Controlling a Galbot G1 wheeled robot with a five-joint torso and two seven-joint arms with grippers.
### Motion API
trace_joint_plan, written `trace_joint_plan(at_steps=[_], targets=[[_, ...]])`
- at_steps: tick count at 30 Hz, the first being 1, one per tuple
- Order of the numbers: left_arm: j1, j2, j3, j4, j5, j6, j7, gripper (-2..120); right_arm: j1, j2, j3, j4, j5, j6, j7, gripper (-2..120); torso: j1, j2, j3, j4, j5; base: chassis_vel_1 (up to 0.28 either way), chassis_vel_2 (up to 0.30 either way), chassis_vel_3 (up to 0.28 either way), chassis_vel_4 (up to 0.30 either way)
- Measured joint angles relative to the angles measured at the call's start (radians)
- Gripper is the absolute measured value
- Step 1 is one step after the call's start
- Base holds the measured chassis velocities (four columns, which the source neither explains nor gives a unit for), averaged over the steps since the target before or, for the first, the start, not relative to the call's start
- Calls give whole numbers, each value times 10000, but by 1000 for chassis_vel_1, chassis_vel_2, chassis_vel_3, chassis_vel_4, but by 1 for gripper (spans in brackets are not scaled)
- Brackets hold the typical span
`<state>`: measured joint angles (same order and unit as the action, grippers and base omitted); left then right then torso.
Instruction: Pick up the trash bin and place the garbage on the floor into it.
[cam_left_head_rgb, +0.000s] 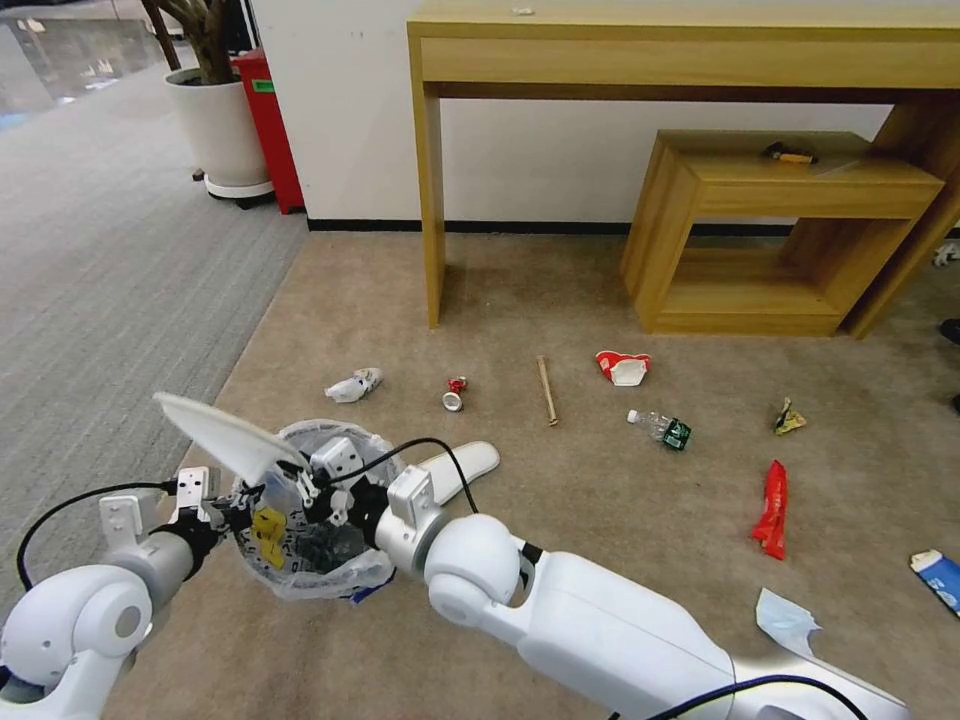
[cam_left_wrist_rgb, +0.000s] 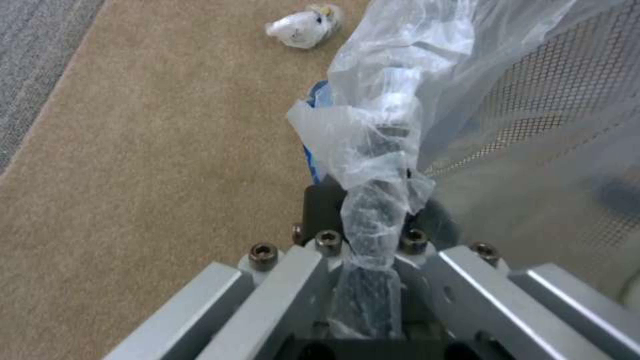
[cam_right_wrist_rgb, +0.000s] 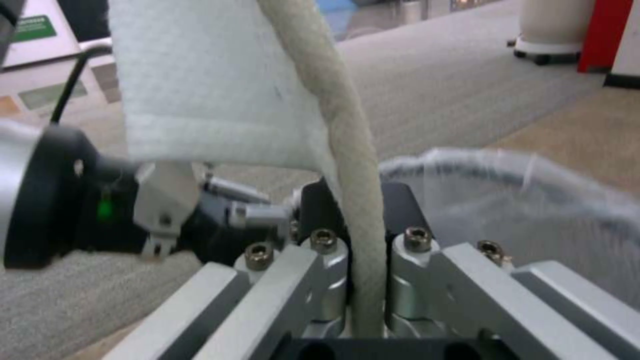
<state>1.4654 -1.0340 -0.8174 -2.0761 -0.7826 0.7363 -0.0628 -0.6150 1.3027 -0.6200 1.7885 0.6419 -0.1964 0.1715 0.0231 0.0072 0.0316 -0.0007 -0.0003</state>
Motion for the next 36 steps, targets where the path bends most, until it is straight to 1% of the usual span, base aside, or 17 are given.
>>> trace_joint_plan(at_steps=[1, 2, 3, 5, 6, 10, 11, 13, 14, 17, 18, 21, 22, 25, 26, 28, 36], targets=[[1, 0, -51, 0, -17, 0, 12, 0, -131, -7, -26, -38, -14, 19, 51, 2, 0, 0, 0, 0, 0, 0, 0, 0, 0], [10, 0, -103, 0, -35, 0, 28, 0, -225, -18, -42, -52, -25, 20, 120, 6, 0, 0, 0, 0, 0, 0, 0, 0, 0], [10, 0, -103, 0, -35, 0, 28, 0, -225, -18, -42, -52, -25, 20, 120, 6, 0, 0, 0, 0, 0, 0, 0, 0, 0], [28, 6, -170, -4, -41, 0, 100, 0, -316, -26, -93, -80, -85, 38, 259, 14, 0, 0, 0, 0, 0, 0, 0, 0, 0], [28, 6, -170, -4, -41, 0, 100, 0, -316, -26, -93, -80, -85, 38, 259, 14, 0, 0, 0, 0, 0, 0, 0, 0, 0], [64, 62, -295, -79, -70, -2, 174, 0, -390, -49, -262, -216, -241, 192, 618, 34, 0, 0, 0, 0, 0, 0, 0, 0, 0], [64, 62, -295, -79, -70, -2, 174, 0, -390, -49, -262, -216, -241, 192, 618, 34, 0, 0, 0, 0, 0, 0, 0, 0, 0], [84, 77, -361, -106, -89, -4, 180, 0, -399, -107, -270, -208, -290, 205, 646, 45, 0, 0, 0, 0, 0, 0, 0, 0, 0], [84, 77, -361, -106, -89, -4, 180, 0, -399, -107, -270, -208, -290, 205, 646, 45, 0, 0, 0, 0, 0, 0, 0, 0, 0], [145, 79, -451, -193, -122, -6, 180, 0, -402, -192, -270, -140, -342, 210, 659, 59, 0, 1, 0, 0, 0, 0, 0, 0, 0], [145, 79, -451, -193, -122, -6, 180, 0, -402, -192, -270, -140, -342, 210, 659, 59, 0, 1, 0, 0, 0, 0, 0, 0, 0], [210, 80, -562, -232, -144, -8, 194, 0, -426, -245, -267, -138, -538, 252, 651, 72, 0, 0, 0, 0, 0, 0, 0, 0, 0], [210, 80, -562, -232, -144, -8, 194, 0, -426, -245, -267, -138, -538, 252, 651, 72, 0, 0, 0, 0, 0, 0, 0, 0, 0], [249, 82, -685, -237, -173, -9, 240, 0, -446, -289, -314, -156, -711, 313, 626, 86, 0, 0, 0, 0, 1, 0, 0, 0, 0], [249, 82, -685, -237, -173, -9, 240, 0, -446, -289, -314, -156, -711, 313, 626, 86, 0, 0, 0, 0, 1, 0, 0, 0, 0], [269, 84, -764, -206, -164, -10, 320, 0, -415, -302, -364, -146, -779, 380, 594, 99, -1, 0, 0, 0, 1, 0, 0, 0, 0], [276, 17, -777, -161, -76, -11, 427, 0, -202, -283, -384, -70, -827, 412, 458, 100, 0, 0, 0, 0, 1, 0, 0, 0, 0]])
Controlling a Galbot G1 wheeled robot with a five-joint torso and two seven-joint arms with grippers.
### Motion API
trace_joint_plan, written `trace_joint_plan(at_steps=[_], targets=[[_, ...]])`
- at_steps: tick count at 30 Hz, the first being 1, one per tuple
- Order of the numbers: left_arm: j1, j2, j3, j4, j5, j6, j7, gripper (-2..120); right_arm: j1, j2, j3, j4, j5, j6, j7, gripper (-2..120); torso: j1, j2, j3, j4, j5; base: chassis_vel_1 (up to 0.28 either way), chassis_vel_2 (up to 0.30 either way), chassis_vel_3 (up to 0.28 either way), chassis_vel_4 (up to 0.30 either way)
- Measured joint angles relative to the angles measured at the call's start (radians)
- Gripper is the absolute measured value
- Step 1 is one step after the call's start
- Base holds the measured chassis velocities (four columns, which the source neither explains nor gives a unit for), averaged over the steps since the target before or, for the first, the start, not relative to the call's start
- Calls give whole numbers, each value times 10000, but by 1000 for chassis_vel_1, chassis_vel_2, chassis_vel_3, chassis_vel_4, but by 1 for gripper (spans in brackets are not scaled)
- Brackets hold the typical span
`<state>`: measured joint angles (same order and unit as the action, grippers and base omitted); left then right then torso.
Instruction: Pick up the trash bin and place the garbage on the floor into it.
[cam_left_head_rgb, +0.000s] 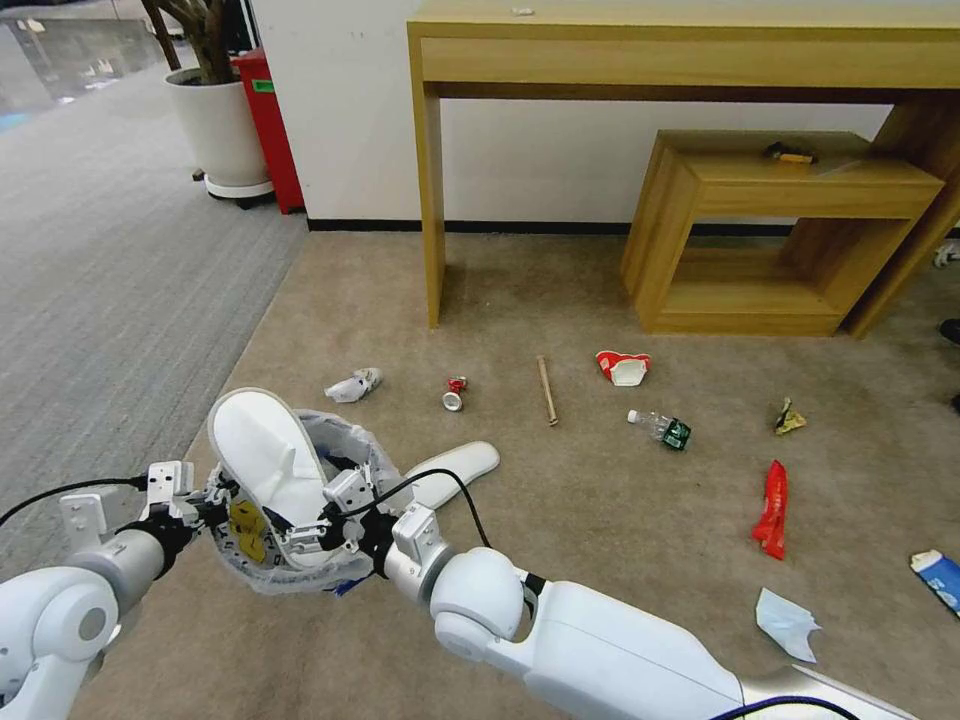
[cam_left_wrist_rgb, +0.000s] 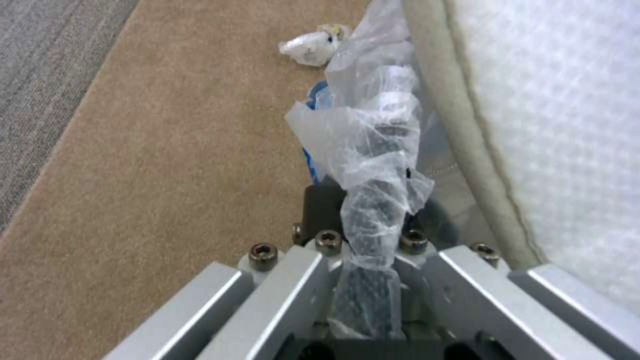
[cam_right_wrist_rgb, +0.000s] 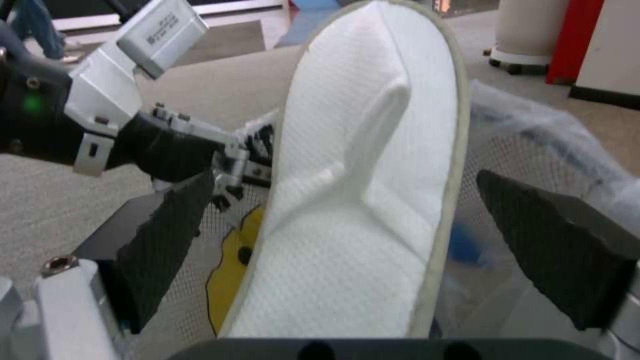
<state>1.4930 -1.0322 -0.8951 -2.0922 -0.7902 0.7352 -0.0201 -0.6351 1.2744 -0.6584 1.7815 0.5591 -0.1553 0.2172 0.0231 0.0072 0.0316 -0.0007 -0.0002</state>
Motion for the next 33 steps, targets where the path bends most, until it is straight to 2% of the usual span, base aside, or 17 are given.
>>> trace_joint_plan(at_steps=[5, 9, 13, 18, 27, 33], targets=[[-20, -35, 19, 13, 17, 0, 17, 0, 5, -10, 14, 199, 216, -88, 15, 100, 1, 0, 0, 0, 0, 0, 0, 0, 0], [-32, -75, 19, 62, 51, 0, 20, 0, -116, -47, 15, 642, 1883, -694, 441, 100, 0, 0, 0, 0, 0, 0, 0, 0, 0], [-36, -78, 20, 31, 53, 0, 20, 0, -139, -30, 16, 610, 2465, -903, 523, 100, 1, 0, 0, 0, 0, 0, 0, 0, 0], [-58, -78, 44, -72, 48, 0, 8, 0, -124, 72, 16, 357, 2752, -987, 535, 100, 0, 0, 0, 0, 0, 0, 0, 0, 0], [52, -201, 325, -720, 55, 2, -109, 0, -52, 157, 207, 125, 2820, -1024, 424, 100, 0, 0, 0, 0, 1, 0, 0, 0, 0], [47, -210, 343, -638, 130, 2, -169, 0, 41, 165, 270, 333, 2865, -1020, 505, 100, 1, 0, 0, 0, 0, 0, 0, 0, 0]])
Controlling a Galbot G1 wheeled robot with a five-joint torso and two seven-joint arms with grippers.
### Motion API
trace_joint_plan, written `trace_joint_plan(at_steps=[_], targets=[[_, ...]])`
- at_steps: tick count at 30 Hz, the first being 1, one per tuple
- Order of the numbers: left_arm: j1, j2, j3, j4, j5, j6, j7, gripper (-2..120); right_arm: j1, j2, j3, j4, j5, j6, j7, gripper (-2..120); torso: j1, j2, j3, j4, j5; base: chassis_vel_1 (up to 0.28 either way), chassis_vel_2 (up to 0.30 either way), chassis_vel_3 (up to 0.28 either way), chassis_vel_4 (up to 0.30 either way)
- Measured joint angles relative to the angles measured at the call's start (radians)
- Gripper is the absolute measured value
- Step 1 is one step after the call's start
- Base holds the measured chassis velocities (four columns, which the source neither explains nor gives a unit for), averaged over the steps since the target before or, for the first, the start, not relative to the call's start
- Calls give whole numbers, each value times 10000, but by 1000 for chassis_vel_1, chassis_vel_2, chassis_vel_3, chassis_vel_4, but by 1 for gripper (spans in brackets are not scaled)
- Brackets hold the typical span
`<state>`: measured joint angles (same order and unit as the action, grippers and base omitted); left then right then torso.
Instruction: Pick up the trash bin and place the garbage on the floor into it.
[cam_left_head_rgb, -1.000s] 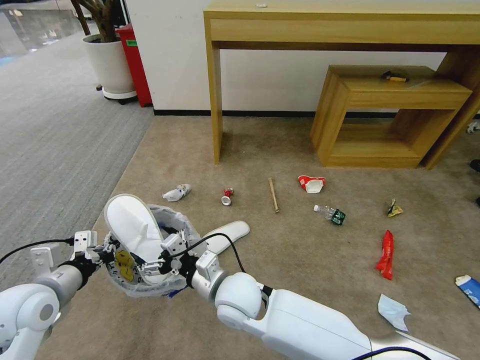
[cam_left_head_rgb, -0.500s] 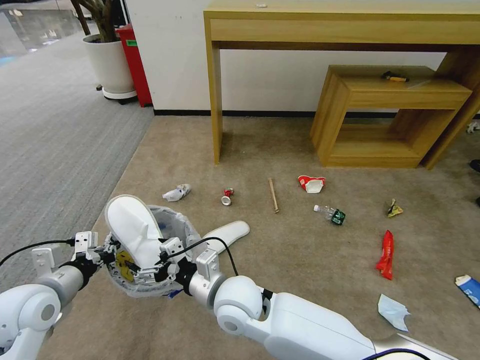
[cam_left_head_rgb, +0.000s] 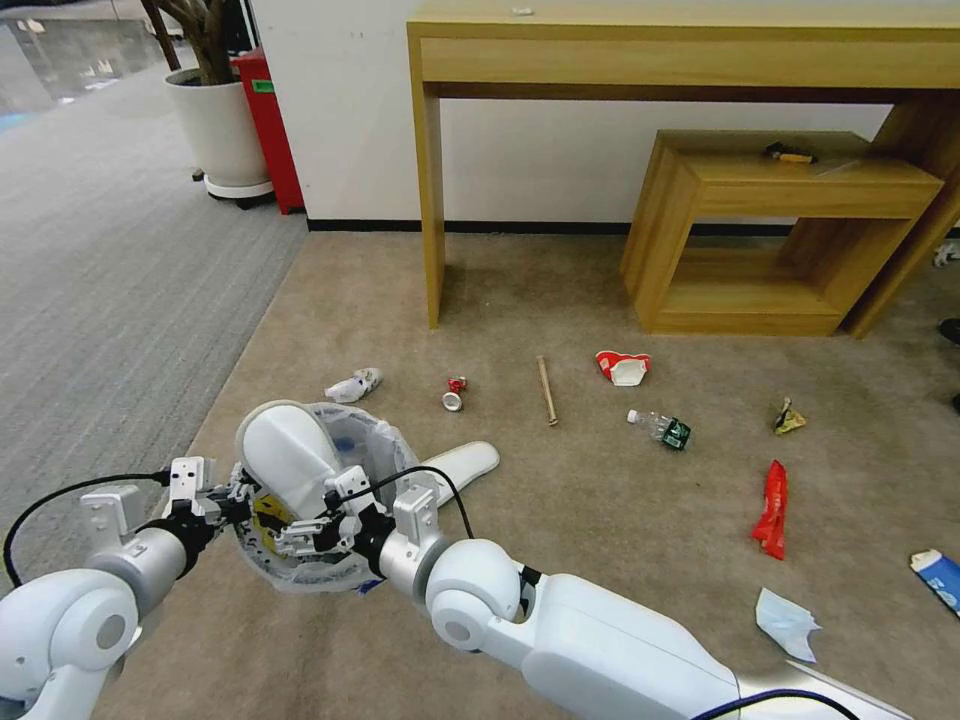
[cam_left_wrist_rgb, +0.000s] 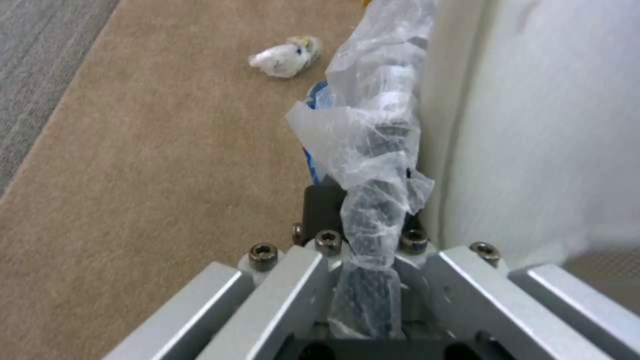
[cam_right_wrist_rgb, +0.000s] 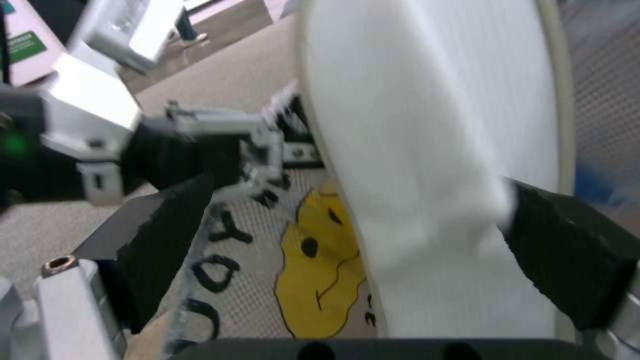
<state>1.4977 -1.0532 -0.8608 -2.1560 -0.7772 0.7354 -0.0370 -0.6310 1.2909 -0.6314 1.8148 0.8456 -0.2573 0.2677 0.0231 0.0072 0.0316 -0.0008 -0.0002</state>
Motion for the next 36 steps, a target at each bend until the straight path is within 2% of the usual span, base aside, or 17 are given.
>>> trace_joint_plan(at_steps=[4, 11, 15, 20, 23, 24, 28, 29, 32, 34, 36], targets=[[-1, 7, -157, 225, 1, 0, 15, 0, 45, -59, -7, 299, 102, -15, 83, 100, 0, 0, 0, 0, 0, 0, 0, 0, 0], [-41, -123, -639, 1050, 51, 1, 51, 0, 32, -155, 54, 756, 106, -51, 286, 100, 0, 0, 0, 0, 0, 0, 0, 0, 0], [-27, -222, -856, 1381, -1, 1, -18, 0, 8, -319, 399, 794, -871, -51, 72, 100, 0, 0, 0, 2, -1, 0, 0, 0, 0], [24, -344, -971, 1495, -216, 2, -574, 0, -104, -493, 1126, 733, -1788, -45, -80, 100, 0, -1, 0, 1, 0, 0, 0, 0, 0], [110, -507, -1068, 1368, -340, 1, -941, 0, -358, -784, 1919, 747, -2178, -78, -90, 100, 0, 0, 0, 2, 2, 0, 0, 0, 0], [110, -507, -1068, 1368, -340, 1, -941, 0, -358, -784, 1919, 747, -2178, -78, -90, 100, 0, 0, 0, 2, 2, 0, 0, 0, 0], [373, -645, -1187, 1078, -551, 1, -925, 0, -1356, -1816, 3354, 995, -2628, -316, -85, 100, 0, 0, 0, -1, 3, 0, 0, 0, 0], [373, -645, -1187, 1078, -551, 1, -925, 0, -1356, -1816, 3354, 995, -2628, -316, -85, 100, 0, 0, 0, -1, 3, 0, 0, 0, 0], [526, -715, -1238, 954, -604, 1, -725, 0, -2572, -2320, 4543, 1169, -2883, -274, -143, 100, 0, 0, 0, -3, 3, 0, 0, 0, 0], [542, -719, -1243, 951, -596, 1, -700, 0, -2769, -2385, 4735, 1203, -2915, -249, -181, 100, 0, 0, 0, -4, 5, 0, 0, 0, 0], [644, -723, -1267, 874, -523, 2, -554, 0, -3855, -2719, 6080, 1444, -3272, -87, -592, 100, 0, 0, -1, 2, 1, 0, 0, 0, 0]])
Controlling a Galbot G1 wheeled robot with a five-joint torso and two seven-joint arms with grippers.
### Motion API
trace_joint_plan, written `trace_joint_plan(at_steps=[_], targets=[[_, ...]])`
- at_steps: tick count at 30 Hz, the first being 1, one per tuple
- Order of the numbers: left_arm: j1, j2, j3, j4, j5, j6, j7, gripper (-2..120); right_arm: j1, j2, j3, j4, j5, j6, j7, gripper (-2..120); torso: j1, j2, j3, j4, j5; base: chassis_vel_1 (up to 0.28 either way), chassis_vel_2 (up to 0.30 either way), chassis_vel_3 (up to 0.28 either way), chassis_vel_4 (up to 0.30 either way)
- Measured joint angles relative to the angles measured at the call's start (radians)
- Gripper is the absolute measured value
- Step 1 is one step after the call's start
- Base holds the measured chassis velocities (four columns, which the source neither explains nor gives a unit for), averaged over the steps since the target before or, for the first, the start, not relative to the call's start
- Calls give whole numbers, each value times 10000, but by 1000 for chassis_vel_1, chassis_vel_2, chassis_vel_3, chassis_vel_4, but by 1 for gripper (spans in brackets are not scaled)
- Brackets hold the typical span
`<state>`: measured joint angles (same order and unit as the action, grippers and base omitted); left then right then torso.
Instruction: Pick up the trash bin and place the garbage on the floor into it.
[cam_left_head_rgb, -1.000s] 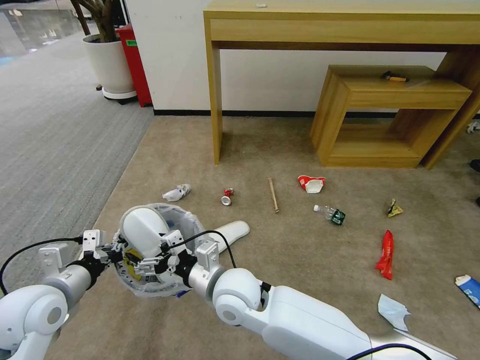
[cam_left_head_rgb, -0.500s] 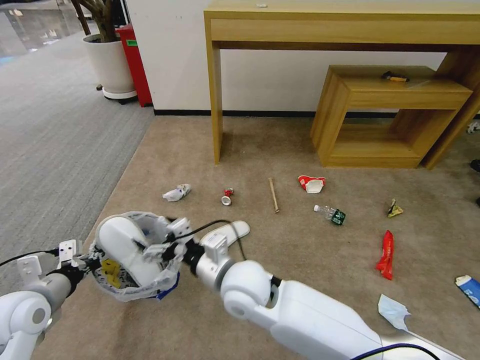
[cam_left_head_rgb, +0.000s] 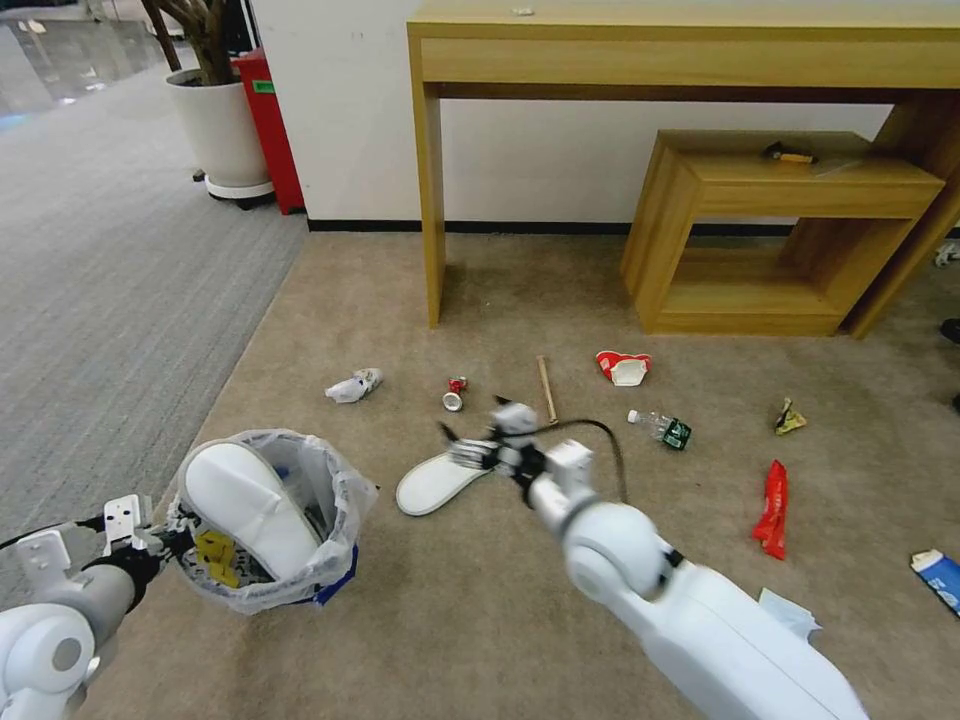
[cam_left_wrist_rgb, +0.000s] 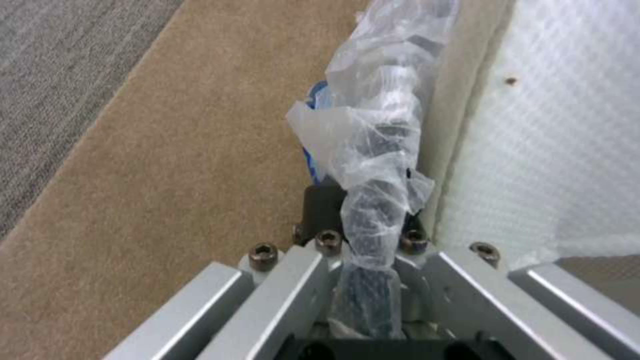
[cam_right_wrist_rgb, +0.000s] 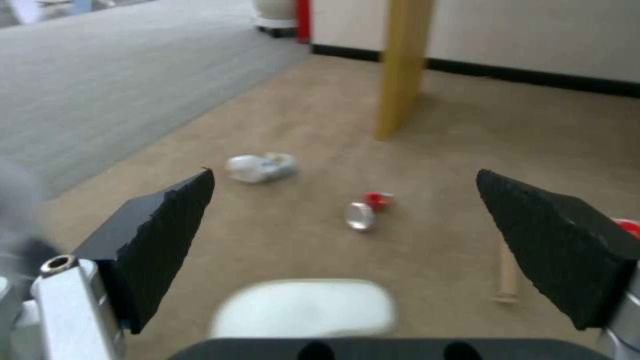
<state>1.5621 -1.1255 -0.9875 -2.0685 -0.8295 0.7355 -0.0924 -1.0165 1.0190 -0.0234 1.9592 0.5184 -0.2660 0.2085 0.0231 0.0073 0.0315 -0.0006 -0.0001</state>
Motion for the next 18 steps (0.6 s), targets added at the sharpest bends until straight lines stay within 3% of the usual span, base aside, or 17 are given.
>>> trace_joint_plan(at_steps=[8, 18], targets=[[213, -54, 120, -369, 243, 1, 216, 0, -1329, 86, 1470, -124, -550, 465, -369, 100, 0, 0, 0, 0, 2, 0, 0, 0, 0], [384, -26, 125, -697, 291, 1, 256, 0, -1642, 510, 1759, -403, -837, 573, -404, 100, -1, 0, 1, -1, 2, -25, 41, 29, -36]])
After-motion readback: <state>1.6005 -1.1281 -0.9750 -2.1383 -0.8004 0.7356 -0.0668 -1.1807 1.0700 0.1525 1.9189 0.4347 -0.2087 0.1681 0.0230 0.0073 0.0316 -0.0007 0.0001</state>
